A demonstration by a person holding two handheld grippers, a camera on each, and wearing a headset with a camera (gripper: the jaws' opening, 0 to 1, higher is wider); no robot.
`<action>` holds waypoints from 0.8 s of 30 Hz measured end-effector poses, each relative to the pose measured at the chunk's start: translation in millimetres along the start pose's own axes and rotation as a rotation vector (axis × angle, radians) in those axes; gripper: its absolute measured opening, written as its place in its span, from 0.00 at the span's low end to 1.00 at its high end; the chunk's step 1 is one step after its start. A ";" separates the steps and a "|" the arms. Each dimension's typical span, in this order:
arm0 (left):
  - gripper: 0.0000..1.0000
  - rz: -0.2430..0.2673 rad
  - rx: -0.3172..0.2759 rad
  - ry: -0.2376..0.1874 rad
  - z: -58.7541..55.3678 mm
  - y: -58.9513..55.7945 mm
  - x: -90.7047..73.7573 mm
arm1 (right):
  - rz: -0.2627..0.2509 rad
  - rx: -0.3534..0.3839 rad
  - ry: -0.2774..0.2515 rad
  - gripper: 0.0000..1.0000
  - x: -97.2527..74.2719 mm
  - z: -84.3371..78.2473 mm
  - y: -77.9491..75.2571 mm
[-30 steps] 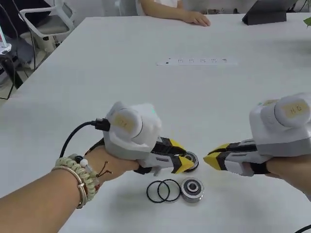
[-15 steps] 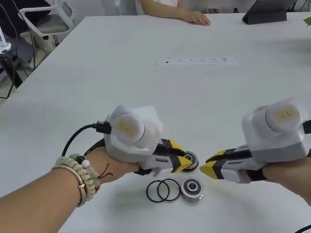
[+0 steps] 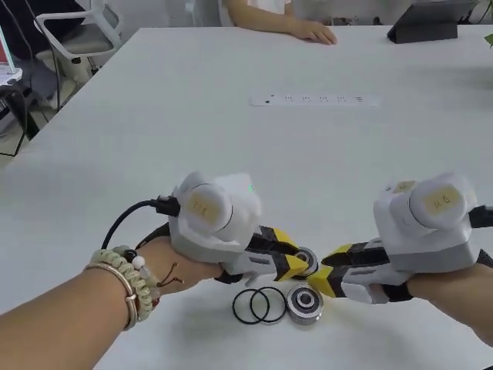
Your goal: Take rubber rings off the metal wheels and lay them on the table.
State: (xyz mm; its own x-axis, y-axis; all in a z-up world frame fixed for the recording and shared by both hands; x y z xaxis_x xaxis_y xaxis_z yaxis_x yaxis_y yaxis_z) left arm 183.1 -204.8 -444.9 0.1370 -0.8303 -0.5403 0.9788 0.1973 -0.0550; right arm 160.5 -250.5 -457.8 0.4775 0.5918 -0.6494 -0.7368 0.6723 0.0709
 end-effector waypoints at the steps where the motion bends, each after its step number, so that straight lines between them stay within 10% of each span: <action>1: 0.07 0.000 -0.001 -0.001 -0.1 -0.1 0.0 | -0.001 0.005 -0.007 0.21 0.2 1.0 0.1; 24: 0.07 0.000 -0.001 -0.006 0.3 -1.8 -0.5 | 0.024 -0.074 0.006 0.15 0.5 -0.2 3.3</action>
State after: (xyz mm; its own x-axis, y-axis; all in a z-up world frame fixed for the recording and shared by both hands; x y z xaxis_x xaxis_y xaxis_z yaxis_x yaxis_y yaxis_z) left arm 181.2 -204.9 -444.3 0.1379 -0.8334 -0.5353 0.9786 0.1979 -0.0561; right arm 158.3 -248.1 -458.0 0.4564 0.6044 -0.6530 -0.7816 0.6230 0.0304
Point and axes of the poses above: the centre of the closed fingertips' face, and the gripper's own axes: x roughly forward along the fingers, y roughly to its left, z roughly out of its top, the point moved 3 cm from there along -x, roughly backward along the fingers, and after that the axes turned 6 degrees about -x, right-handed, at the moved point
